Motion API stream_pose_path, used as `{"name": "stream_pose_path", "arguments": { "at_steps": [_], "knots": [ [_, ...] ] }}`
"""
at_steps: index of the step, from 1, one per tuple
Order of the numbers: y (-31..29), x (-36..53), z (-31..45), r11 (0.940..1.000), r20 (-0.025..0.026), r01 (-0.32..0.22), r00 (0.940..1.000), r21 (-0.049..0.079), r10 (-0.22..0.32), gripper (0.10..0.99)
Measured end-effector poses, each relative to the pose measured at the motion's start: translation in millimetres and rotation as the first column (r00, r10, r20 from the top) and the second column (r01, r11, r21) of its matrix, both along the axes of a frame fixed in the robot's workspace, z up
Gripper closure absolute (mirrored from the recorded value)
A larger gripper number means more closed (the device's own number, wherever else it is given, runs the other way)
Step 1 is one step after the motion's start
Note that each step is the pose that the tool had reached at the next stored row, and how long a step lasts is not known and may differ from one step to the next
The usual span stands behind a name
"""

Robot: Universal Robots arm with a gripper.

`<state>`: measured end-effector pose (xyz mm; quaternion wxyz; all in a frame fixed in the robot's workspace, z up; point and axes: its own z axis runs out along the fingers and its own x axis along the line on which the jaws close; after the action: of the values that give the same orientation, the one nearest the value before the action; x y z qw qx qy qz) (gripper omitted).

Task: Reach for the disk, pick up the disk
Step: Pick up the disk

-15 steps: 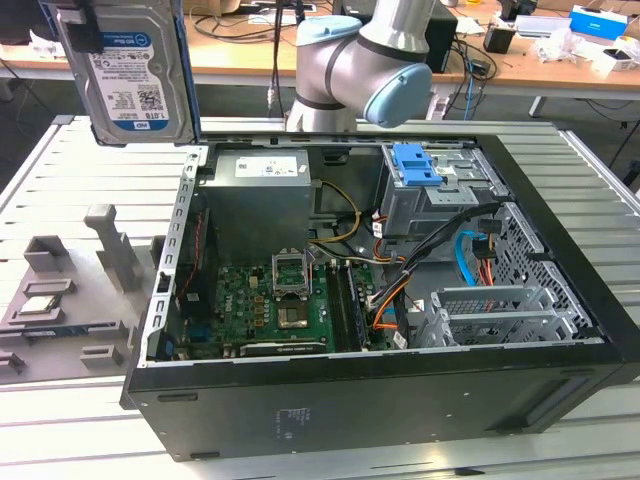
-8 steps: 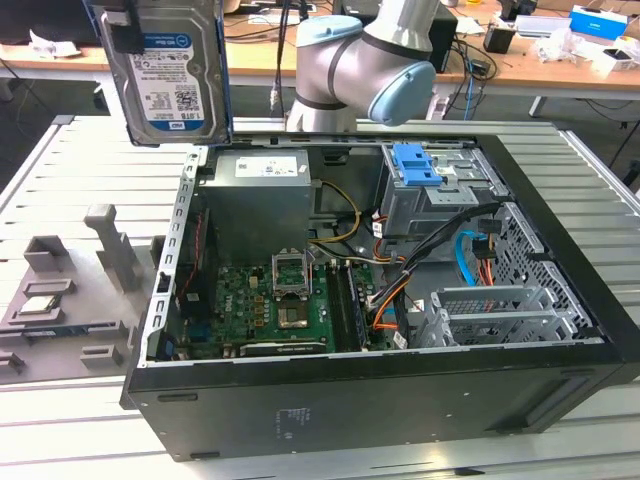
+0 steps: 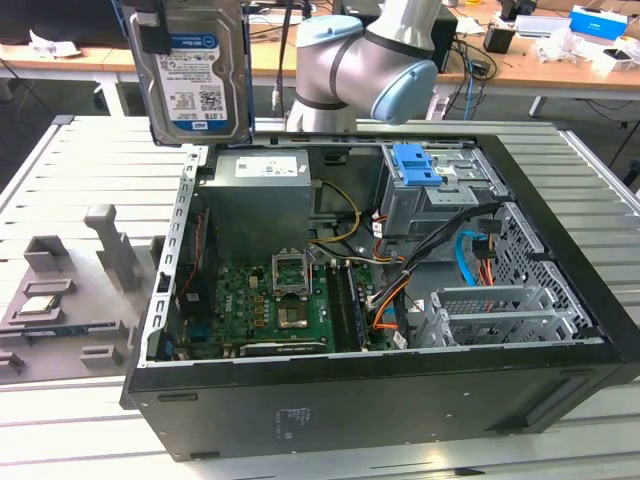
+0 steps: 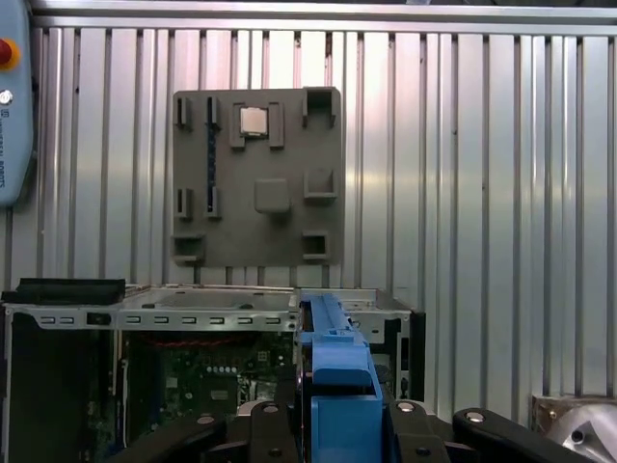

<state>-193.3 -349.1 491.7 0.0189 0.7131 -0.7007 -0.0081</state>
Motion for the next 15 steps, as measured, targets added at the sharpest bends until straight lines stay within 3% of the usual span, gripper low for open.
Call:
{"name": "stream_pose_path", "arguments": {
  "at_steps": [15],
  "knots": [
    [0.1,58.2,0.0,1.0,0.0,0.0,1.0,0.0,0.0,0.718]
  ]
}}
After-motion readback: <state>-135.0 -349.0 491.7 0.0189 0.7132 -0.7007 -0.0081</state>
